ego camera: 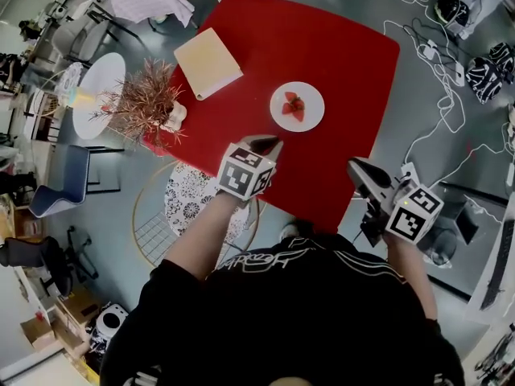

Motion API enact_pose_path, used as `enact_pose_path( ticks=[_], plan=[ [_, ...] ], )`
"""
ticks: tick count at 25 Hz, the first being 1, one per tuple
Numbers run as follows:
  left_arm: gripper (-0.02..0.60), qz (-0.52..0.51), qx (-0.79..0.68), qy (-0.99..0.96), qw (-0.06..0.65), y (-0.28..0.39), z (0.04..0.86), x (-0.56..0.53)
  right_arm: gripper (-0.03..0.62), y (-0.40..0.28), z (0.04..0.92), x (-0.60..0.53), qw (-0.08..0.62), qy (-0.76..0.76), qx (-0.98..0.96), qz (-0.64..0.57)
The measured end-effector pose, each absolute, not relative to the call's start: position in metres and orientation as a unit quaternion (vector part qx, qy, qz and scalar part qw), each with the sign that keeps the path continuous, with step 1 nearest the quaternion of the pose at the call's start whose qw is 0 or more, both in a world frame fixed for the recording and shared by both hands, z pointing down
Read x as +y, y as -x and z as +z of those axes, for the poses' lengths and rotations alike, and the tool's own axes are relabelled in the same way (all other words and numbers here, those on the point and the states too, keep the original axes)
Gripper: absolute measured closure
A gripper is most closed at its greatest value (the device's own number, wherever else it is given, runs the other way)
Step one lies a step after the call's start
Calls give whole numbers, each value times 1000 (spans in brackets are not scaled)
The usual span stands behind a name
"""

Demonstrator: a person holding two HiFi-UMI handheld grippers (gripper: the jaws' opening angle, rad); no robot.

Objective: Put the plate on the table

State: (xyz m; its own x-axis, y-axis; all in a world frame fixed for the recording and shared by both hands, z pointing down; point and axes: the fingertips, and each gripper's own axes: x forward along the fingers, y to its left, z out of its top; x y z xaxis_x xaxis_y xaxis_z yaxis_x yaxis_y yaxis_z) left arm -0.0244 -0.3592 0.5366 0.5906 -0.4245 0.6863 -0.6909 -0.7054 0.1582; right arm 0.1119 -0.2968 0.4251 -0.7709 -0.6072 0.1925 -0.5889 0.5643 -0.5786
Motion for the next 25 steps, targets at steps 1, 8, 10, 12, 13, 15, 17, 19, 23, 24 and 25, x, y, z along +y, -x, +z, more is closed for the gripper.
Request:
enact_pose_path(
  ticks=[1, 8, 10, 12, 13, 15, 17, 19, 23, 24, 25],
  plan=[
    [571, 307, -316, -873, 208, 24, 528, -352, 586, -109, 423, -292, 15, 338, 885, -319],
    [575, 191, -248, -926, 213, 22, 457, -289, 586, -81, 404, -257, 12, 335, 896, -290],
    [575, 158, -226, -937, 214, 23, 436, -270, 586, -71, 397, -247, 15, 331, 900, -284],
    [575, 129, -206, -946, 216, 24, 415, -250, 586, -60, 390, -235, 19, 325, 903, -280],
    [575, 113, -199, -949, 217, 24, 404, -240, 586, -55, 387, -229, 19, 323, 905, -277],
    [575, 78, -188, -954, 221, 26, 381, -223, 586, -47, 380, -219, 18, 318, 909, -268],
    [575, 47, -178, -957, 223, 29, 360, -208, 586, -40, 373, -209, 21, 312, 914, -259],
    [575, 28, -169, -961, 219, 33, 343, -193, 586, -33, 366, -198, 22, 301, 921, -248],
    [575, 8, -177, -964, 200, 39, 323, -171, 586, -22, 355, -173, 17, 272, 935, -226],
    [575, 9, -185, -964, 192, 39, 321, -166, 586, -22, 354, -168, 17, 267, 937, -225],
    [575, 13, -190, -965, 182, 37, 321, -161, 586, -22, 352, -164, 18, 263, 938, -224]
  ],
)
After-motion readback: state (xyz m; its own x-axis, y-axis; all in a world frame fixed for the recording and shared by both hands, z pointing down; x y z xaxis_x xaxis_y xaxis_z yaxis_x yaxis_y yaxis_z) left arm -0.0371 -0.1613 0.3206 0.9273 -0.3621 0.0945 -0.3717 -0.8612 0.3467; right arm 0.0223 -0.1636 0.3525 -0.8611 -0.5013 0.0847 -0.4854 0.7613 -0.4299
